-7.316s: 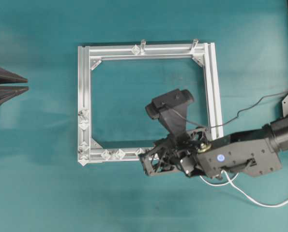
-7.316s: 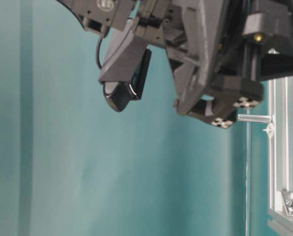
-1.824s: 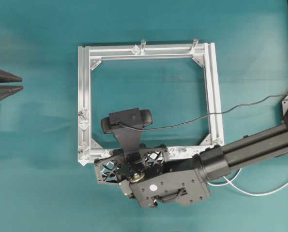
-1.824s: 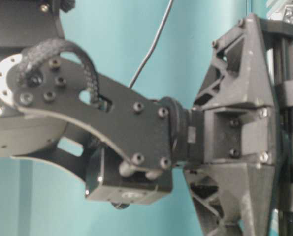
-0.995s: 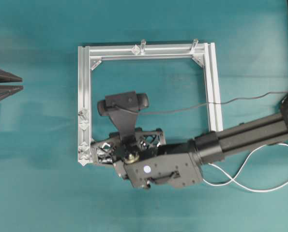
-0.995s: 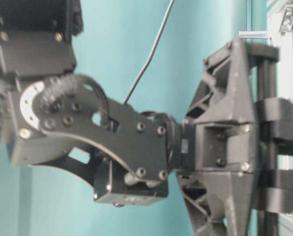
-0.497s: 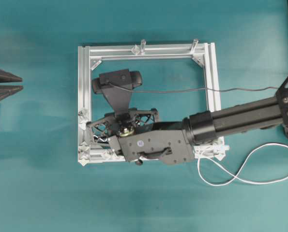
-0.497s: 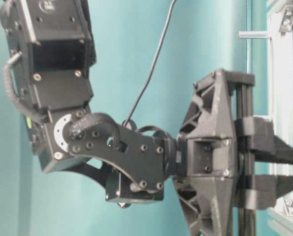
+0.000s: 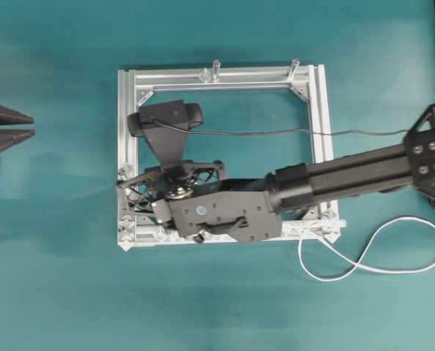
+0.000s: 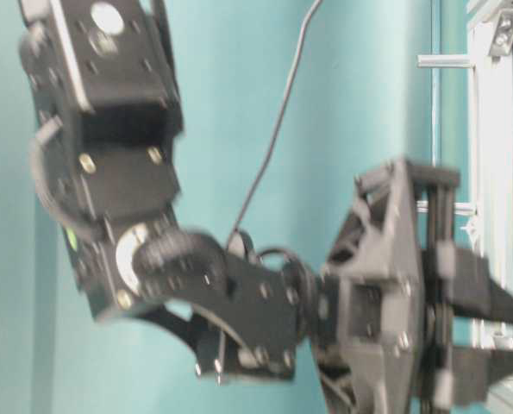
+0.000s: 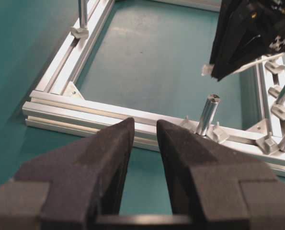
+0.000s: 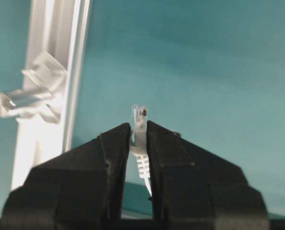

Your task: Move the cable alternately left and right between 8 closely spaced pins so it hooks onto each one.

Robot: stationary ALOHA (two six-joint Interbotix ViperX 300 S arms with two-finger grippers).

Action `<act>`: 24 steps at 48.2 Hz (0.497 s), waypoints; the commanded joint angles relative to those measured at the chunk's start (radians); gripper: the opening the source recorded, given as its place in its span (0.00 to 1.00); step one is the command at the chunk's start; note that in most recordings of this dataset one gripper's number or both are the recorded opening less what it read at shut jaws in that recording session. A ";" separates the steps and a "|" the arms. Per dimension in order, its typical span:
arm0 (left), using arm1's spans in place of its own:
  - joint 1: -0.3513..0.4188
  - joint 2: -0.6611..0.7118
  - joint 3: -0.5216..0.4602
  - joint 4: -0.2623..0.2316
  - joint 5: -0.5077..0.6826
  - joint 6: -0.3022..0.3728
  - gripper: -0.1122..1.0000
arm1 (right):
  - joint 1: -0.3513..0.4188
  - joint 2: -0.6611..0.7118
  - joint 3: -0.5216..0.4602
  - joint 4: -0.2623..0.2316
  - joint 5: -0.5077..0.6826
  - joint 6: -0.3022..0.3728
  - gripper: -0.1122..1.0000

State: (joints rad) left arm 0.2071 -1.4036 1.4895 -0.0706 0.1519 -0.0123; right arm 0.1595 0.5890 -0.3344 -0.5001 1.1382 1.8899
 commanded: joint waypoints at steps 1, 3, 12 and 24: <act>0.000 0.008 -0.026 0.003 -0.005 -0.005 0.39 | -0.006 -0.006 -0.057 -0.017 -0.003 -0.005 0.23; 0.002 0.008 -0.028 0.003 -0.005 -0.005 0.39 | -0.008 0.003 -0.072 -0.018 -0.003 -0.005 0.23; 0.000 0.008 -0.026 0.003 -0.005 -0.003 0.39 | -0.012 0.037 -0.120 -0.020 -0.005 -0.014 0.23; 0.002 0.008 -0.028 0.003 -0.005 -0.005 0.39 | -0.002 0.040 -0.130 -0.018 -0.003 -0.021 0.23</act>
State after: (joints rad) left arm 0.2071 -1.4051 1.4895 -0.0706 0.1503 -0.0123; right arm 0.1488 0.6535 -0.4387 -0.5123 1.1351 1.8715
